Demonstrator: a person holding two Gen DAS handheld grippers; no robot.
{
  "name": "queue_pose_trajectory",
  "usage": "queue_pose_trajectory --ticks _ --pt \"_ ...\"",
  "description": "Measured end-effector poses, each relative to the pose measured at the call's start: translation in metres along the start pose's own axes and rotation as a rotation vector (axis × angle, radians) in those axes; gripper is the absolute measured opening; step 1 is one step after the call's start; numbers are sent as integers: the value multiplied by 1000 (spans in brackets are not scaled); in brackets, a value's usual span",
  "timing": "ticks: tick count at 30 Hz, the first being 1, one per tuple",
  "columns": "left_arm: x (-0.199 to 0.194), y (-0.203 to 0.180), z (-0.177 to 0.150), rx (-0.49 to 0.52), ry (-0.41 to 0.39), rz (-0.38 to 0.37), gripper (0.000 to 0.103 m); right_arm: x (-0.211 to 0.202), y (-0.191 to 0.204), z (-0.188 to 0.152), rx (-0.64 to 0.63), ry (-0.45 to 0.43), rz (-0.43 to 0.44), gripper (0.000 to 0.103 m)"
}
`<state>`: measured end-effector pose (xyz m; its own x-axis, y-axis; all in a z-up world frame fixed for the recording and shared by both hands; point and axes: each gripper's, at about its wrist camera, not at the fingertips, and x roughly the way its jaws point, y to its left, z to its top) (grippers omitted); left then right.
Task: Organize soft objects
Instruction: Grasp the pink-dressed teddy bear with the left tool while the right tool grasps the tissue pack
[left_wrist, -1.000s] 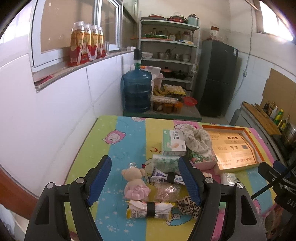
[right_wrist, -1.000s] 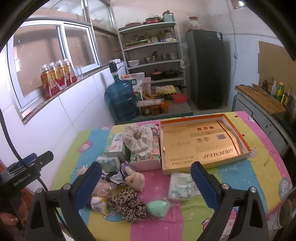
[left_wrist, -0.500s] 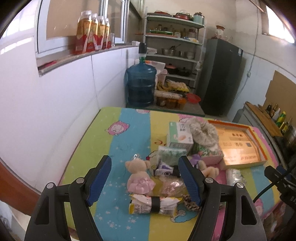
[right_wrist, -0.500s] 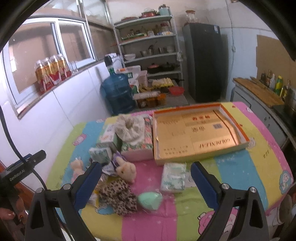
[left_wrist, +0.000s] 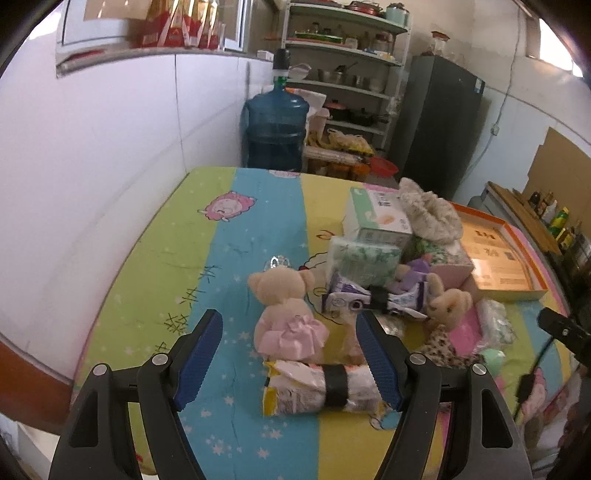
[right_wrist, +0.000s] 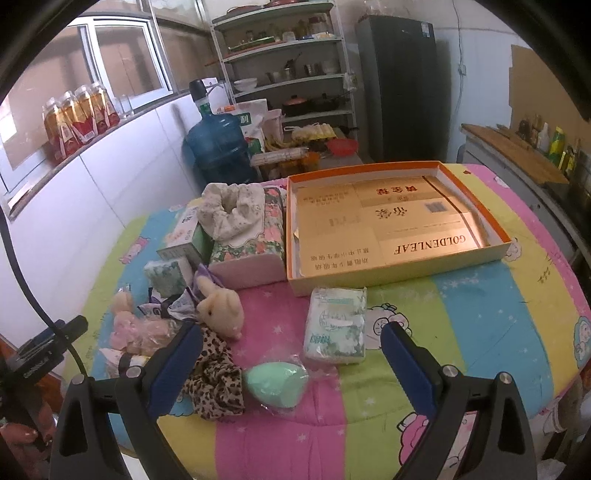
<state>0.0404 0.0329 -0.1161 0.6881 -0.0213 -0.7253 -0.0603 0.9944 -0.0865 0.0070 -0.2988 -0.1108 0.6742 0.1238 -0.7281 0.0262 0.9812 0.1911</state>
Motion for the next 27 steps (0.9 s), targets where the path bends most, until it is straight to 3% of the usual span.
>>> queue_pose_trajectory --ticks 9,27 --pt "74 6 11 -19 89 50 76 31 -12 9 13 32 -13 98" --pt "129 9 4 -29 197 25 75 93 -40 0 60 167 -151 98"
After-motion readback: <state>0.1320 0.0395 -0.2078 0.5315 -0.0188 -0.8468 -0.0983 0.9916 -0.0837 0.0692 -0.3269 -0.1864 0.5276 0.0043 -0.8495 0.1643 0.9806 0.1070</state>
